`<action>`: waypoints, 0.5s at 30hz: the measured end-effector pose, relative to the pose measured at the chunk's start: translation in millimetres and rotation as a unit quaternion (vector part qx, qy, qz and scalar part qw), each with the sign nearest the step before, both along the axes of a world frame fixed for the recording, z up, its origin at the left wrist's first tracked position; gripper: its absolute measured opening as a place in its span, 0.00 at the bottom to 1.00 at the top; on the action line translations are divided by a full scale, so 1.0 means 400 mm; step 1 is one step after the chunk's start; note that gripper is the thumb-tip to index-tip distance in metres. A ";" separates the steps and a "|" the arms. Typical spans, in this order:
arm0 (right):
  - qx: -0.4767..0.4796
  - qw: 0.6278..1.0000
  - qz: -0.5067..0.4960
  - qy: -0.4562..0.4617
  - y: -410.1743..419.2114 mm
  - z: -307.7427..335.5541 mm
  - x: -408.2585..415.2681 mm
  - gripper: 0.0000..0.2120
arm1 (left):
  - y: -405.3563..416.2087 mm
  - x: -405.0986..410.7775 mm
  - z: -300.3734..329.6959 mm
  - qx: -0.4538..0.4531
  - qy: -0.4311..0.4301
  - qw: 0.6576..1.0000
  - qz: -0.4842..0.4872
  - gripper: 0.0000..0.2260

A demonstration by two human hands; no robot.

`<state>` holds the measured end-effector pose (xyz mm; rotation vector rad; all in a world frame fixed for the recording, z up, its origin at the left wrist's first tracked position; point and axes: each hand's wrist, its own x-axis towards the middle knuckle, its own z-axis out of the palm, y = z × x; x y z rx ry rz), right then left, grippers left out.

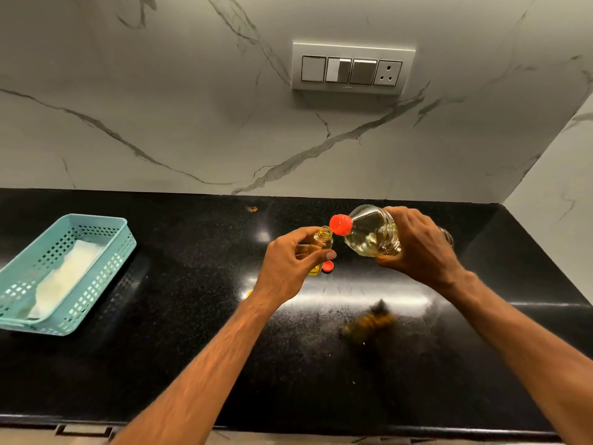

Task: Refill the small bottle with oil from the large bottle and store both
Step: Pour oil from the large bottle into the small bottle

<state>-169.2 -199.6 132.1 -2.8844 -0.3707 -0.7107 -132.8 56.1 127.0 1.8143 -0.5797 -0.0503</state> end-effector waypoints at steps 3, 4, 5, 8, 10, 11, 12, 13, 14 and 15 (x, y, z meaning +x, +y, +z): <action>-0.038 0.999 0.000 0.007 -0.004 0.023 -0.001 0.41 | 0.001 -0.004 -0.009 -0.001 0.003 1.000 0.006 0.19; -0.051 0.999 0.000 0.008 -0.007 0.031 -0.001 0.42 | 0.001 -0.006 -0.010 0.000 0.003 1.000 0.007 0.19; -0.063 0.998 0.000 0.010 -0.009 0.039 -0.001 0.42 | 0.001 -0.008 -0.012 0.002 0.002 1.000 0.007 0.20; -0.092 0.996 -0.003 0.016 -0.018 0.061 -0.001 0.42 | -0.002 -0.012 -0.011 0.002 0.001 1.000 0.005 0.19; -0.104 0.994 -0.003 0.018 -0.022 0.073 -0.001 0.42 | -0.004 -0.013 -0.008 0.003 0.000 1.000 0.005 0.19; -0.109 0.994 -0.002 0.019 -0.023 0.079 -0.001 0.42 | -0.005 -0.012 -0.006 0.004 -0.002 1.000 0.005 0.19; -0.114 0.993 -0.002 0.020 -0.024 0.085 -0.001 0.42 | -0.006 -0.012 -0.005 0.005 -0.003 1.000 0.005 0.20; -0.120 0.993 -0.003 0.020 -0.024 0.091 -0.002 0.42 | -0.007 -0.011 -0.004 0.005 -0.003 1.000 0.004 0.20; -0.126 0.992 -0.004 0.019 -0.025 0.098 -0.003 0.42 | -0.007 -0.011 -0.003 0.005 -0.003 1.000 0.003 0.20; -0.132 0.991 -0.005 0.017 -0.025 0.104 -0.005 0.42 | -0.008 -0.011 -0.002 0.005 -0.003 1.000 0.002 0.21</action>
